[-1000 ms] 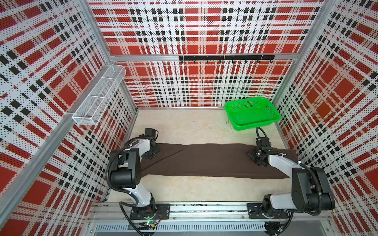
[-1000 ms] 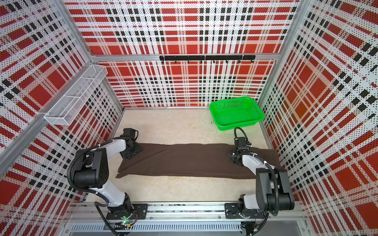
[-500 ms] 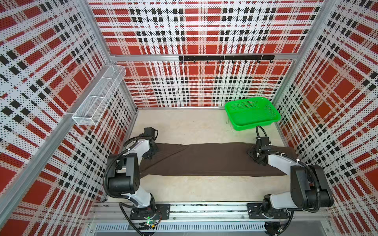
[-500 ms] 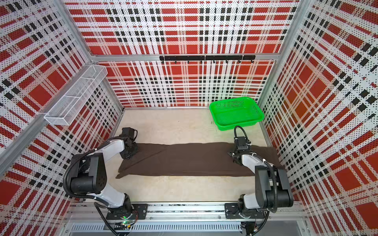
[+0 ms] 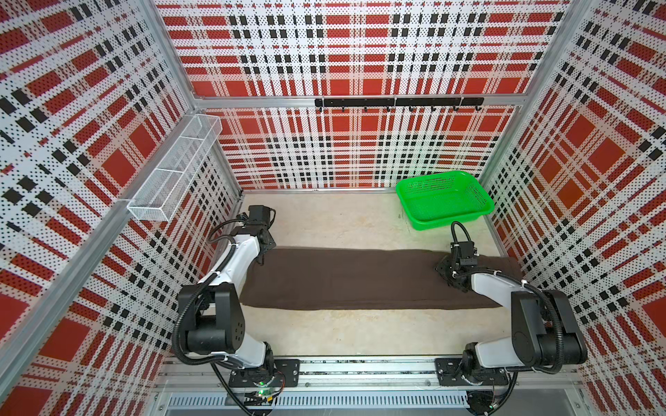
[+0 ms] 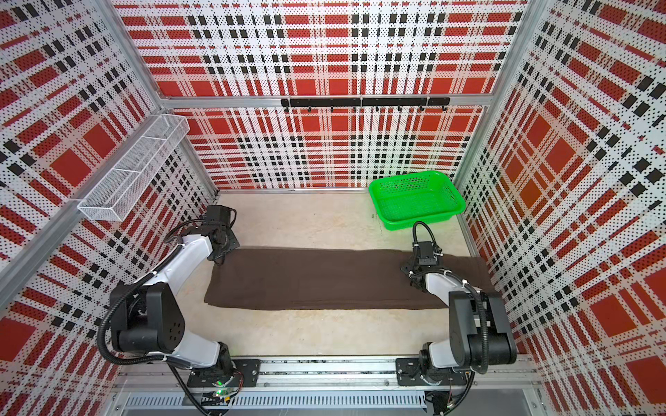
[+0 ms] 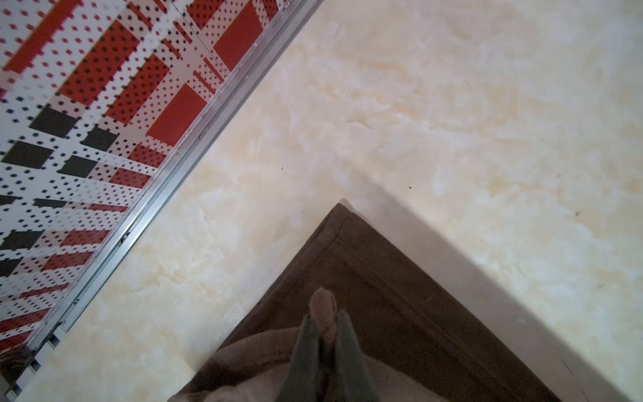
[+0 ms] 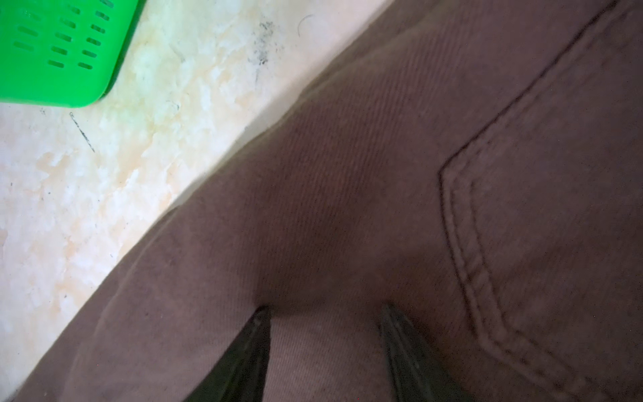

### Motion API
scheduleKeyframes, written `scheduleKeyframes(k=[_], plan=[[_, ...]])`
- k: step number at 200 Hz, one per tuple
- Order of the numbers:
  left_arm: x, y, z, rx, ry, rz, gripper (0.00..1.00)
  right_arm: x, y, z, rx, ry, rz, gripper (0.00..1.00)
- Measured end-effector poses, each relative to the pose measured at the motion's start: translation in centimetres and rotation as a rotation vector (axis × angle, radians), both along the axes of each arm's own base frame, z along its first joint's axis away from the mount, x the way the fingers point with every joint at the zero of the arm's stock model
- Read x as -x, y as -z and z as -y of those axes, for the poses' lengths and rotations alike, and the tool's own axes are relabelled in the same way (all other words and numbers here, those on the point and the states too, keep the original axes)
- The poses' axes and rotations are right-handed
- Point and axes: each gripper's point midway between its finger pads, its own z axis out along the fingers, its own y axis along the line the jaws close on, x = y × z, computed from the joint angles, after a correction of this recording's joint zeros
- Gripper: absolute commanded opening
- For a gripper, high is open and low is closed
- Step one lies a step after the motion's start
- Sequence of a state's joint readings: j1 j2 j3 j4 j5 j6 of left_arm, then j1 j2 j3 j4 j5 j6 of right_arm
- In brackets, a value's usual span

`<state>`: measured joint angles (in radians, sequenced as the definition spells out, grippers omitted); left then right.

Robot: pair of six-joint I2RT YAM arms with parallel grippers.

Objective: Fold and stack the trousers
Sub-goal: Smooth out the trousers at the center of the table.

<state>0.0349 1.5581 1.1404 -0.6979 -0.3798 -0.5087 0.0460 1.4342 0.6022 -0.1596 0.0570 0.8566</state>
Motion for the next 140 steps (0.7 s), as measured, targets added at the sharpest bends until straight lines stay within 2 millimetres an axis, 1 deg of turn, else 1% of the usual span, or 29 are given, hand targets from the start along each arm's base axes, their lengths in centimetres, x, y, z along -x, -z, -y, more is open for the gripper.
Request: scheduleKeyframes(k=[29, 48, 54, 58, 68, 72, 92, 113, 125, 140], plan=[[-0.2, 2.9, -0.5, -0.008, -0.014, -0.077, 0.06, 0.1, -0.1, 0.0, 0.001, 0.0, 0.007, 0.54], [-0.6, 4.1, -0.9, -0.02, -0.023, -0.109, 0.16, 0.3, -0.1, 0.1, 0.003, 0.002, 0.009, 0.54], [-0.7, 4.4, -1.1, -0.025, -0.024, -0.116, 0.22, 0.3, -0.1, 0.1, 0.003, 0.002, 0.009, 0.54], [-0.8, 4.5, -1.2, -0.027, -0.029, -0.119, 0.28, 0.4, -0.1, 0.1, 0.004, 0.002, 0.009, 0.54], [-0.9, 4.6, -1.6, -0.038, -0.038, -0.122, 0.51, 0.5, -0.1, 0.1, 0.005, 0.003, 0.008, 0.55], [-0.8, 4.6, -1.9, -0.042, -0.042, -0.124, 0.56, 0.5, -0.1, 0.1, 0.005, 0.003, 0.007, 0.55], [-1.1, 3.7, -3.1, -0.064, -0.072, -0.105, 0.72, 0.9, -0.2, 0.2, 0.006, 0.003, 0.003, 0.56], [-1.8, 2.1, -3.7, -0.081, -0.079, -0.063, 0.8, 1.3, -0.3, 0.2, 0.007, 0.001, -0.008, 0.61], [-2.1, 0.8, -3.4, -0.084, -0.067, -0.031, 0.83, 1.6, -0.6, 0.2, 0.007, 0.001, -0.013, 0.64], [-2.3, -0.9, -2.1, -0.08, -0.031, 0.014, 0.85, 2.0, -1.1, 0.3, 0.012, 0.0, -0.011, 0.67]])
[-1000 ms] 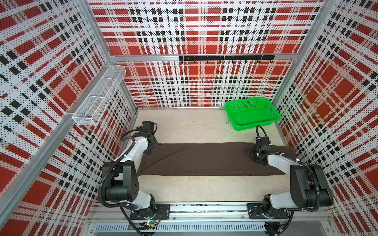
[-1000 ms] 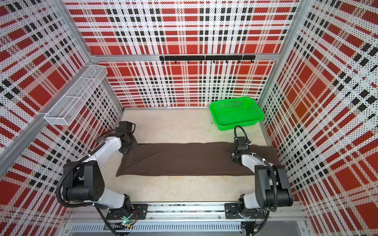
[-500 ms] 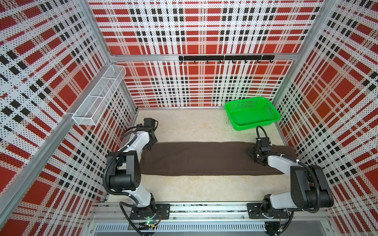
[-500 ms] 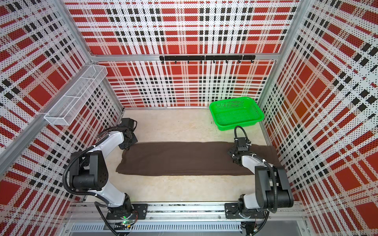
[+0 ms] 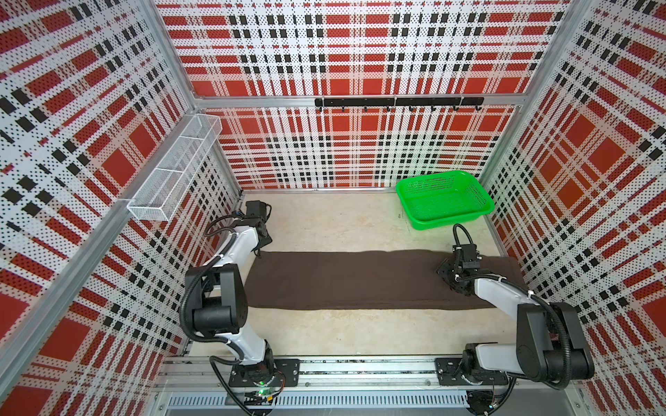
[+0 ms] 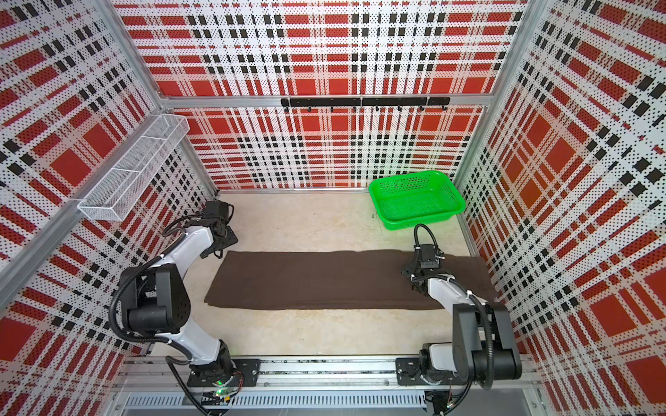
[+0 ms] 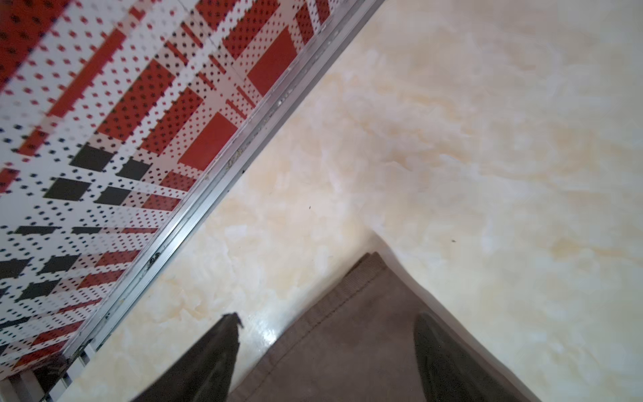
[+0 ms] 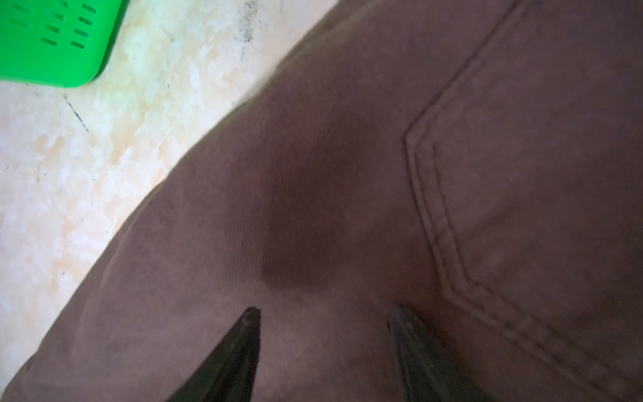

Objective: Fold and stack the trousers
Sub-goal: Smooth out the trousers at the center of the table, then move the trousers to the center of the table.

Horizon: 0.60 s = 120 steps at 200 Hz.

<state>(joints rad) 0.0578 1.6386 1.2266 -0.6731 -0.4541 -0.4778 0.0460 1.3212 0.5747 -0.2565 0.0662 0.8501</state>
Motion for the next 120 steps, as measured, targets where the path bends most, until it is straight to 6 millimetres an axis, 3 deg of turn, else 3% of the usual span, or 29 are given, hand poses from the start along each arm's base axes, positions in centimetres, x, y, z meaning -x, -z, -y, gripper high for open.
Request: scheduleKeyframes(k=[18, 31, 61, 92, 120], plan=[[-0.1, -1.2, 2.0, 0.019, 0.061, 0.044, 0.84, 0.3, -0.9, 0.2, 0.013, -0.001, 0.014, 0.68], [0.3, -0.5, 3.5, 0.052, 0.104, 0.046, 0.82, 0.4, -1.5, 0.5, 0.029, 0.001, 0.026, 0.68], [2.6, 5.4, 6.9, 0.151, 0.189, -0.064, 0.76, 0.6, -1.5, 1.4, 0.049, 0.017, 0.017, 0.67], [4.6, 11.4, 9.5, 0.236, 0.233, -0.19, 0.68, 1.0, -0.3, 4.0, 0.044, 0.083, -0.028, 0.65], [2.9, 11.4, 9.9, 0.242, 0.235, -0.141, 0.65, 1.3, 1.0, 5.3, 0.037, 0.109, -0.055, 0.64]])
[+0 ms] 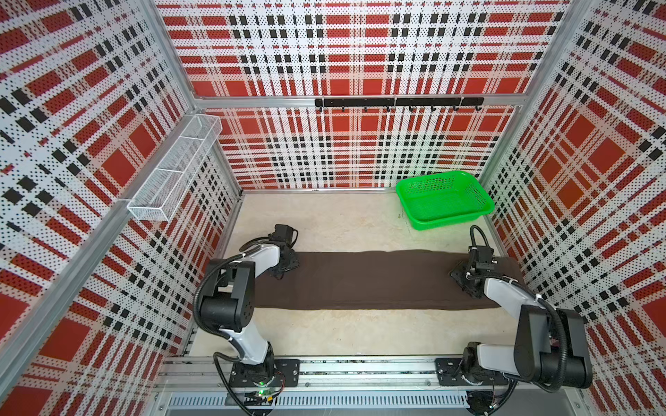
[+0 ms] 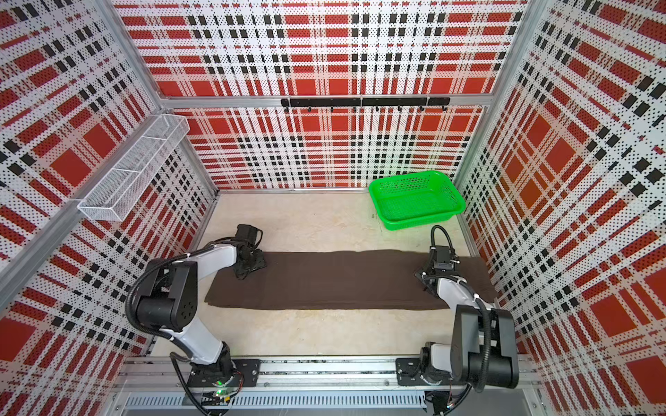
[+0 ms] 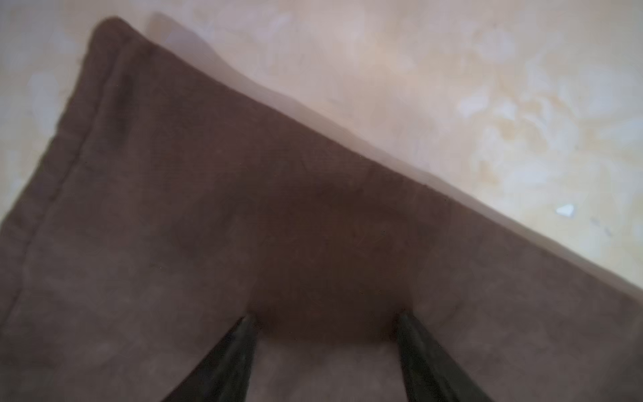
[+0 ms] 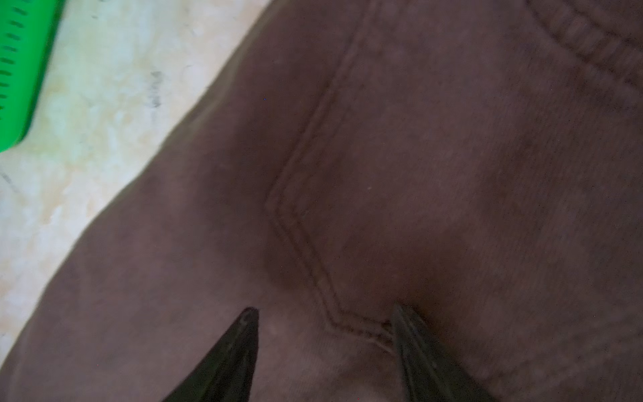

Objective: Fold and stack the trousers
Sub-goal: Move the trousers to the center of the table.

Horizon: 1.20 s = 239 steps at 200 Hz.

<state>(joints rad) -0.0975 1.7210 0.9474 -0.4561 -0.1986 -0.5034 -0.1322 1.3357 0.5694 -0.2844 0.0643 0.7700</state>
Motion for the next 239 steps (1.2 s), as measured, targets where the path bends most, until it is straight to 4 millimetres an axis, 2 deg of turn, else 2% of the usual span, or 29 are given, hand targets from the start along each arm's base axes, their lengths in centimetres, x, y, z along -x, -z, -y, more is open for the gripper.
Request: scheduleKeyframes(k=[26, 67, 88, 109, 139, 154, 179, 194, 209, 239], plan=[[-1.7, 0.0, -0.7, -0.005, -0.022, 0.022, 0.64, -0.9, 0.3, 0.1, -0.005, -0.007, 0.018, 0.63], [-5.4, -0.3, -2.3, 0.01, -0.068, 0.064, 0.64, -3.8, -0.1, -0.1, -0.031, -0.025, 0.085, 0.63], [-7.4, -0.6, -3.0, 0.03, -0.081, 0.081, 0.66, -4.8, -0.3, -0.2, -0.047, -0.026, 0.097, 0.63], [-8.5, -0.9, -3.1, 0.053, -0.075, 0.085, 0.72, -5.3, -0.4, -0.2, -0.051, -0.021, 0.094, 0.63], [-8.4, -2.1, -3.8, 0.043, -0.066, 0.086, 0.84, -5.1, -0.5, -0.2, -0.052, -0.023, 0.082, 0.64], [-7.9, -4.3, -5.0, 0.033, -0.074, 0.109, 0.86, -4.8, -0.9, -0.7, -0.049, -0.039, 0.078, 0.64], [-7.1, -9.8, -9.3, -0.006, -0.12, 0.218, 0.88, -4.5, -2.5, -2.4, -0.034, -0.092, 0.094, 0.64], [-6.3, -11.6, -11.9, -0.041, -0.147, 0.241, 0.89, -4.7, -3.5, -3.8, -0.034, -0.134, 0.12, 0.64], [-5.5, -11.6, -13.8, -0.078, -0.163, 0.21, 0.89, -4.7, -3.8, -5.1, -0.046, -0.165, 0.134, 0.63], [-5.0, -8.4, -13.9, -0.081, -0.119, 0.081, 0.83, -4.1, -3.1, -6.6, -0.071, -0.196, 0.117, 0.63]])
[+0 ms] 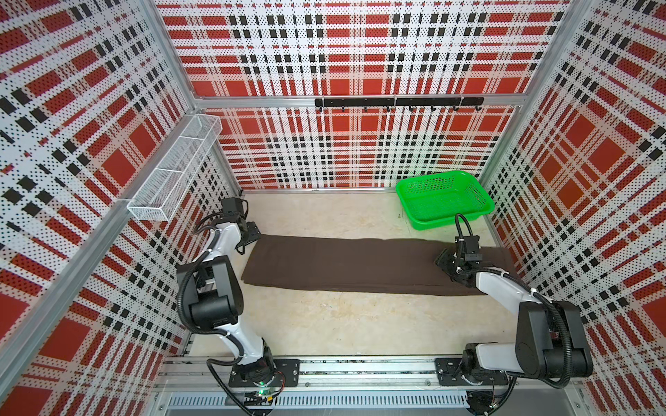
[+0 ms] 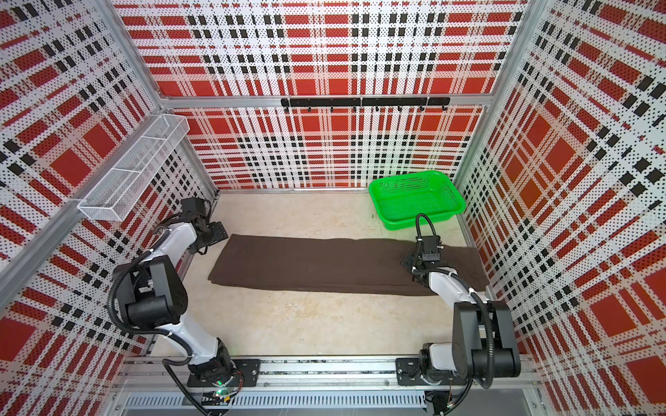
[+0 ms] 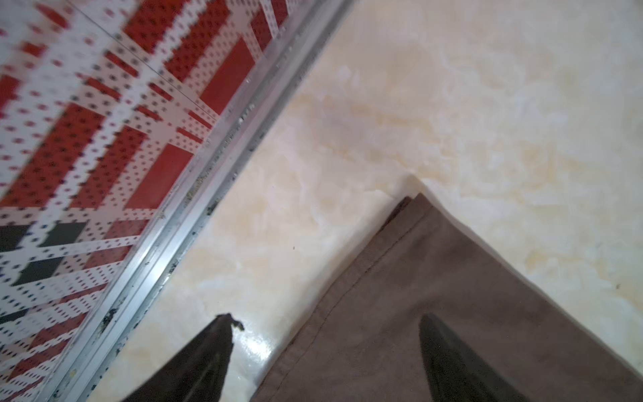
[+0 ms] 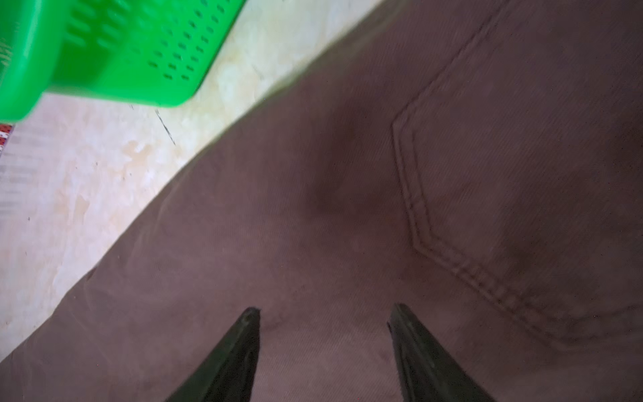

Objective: Fold and stack the trousers
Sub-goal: Move the trousers to the center of the table, then fold the trousers at the center of the table.

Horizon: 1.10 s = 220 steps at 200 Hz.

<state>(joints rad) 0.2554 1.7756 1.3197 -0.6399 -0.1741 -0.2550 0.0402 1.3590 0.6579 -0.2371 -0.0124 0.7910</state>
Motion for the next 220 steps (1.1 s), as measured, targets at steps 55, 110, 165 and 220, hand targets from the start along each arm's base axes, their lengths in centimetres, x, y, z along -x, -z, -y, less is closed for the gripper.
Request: scheduleKeyframes(k=[55, 110, 165, 220], plan=[[1.4, 3.9, 1.2, 0.017, 0.029, -0.149, 0.79, 1.2, 2.0, -1.9, -0.04, -0.043, -0.037, 0.63], [0.6, 3.8, 4.4, 0.015, 0.061, -0.144, 0.78, 0.8, 3.0, -3.1, -0.051, -0.069, -0.04, 0.59], [0.2, 3.8, 5.4, 0.04, 0.044, -0.124, 0.84, -1.1, 3.1, -2.4, -0.017, -0.048, -0.046, 0.6], [0.0, 3.9, 5.4, 0.051, 0.03, -0.111, 0.89, -1.4, 3.1, 0.6, -0.001, 0.011, -0.069, 0.61]])
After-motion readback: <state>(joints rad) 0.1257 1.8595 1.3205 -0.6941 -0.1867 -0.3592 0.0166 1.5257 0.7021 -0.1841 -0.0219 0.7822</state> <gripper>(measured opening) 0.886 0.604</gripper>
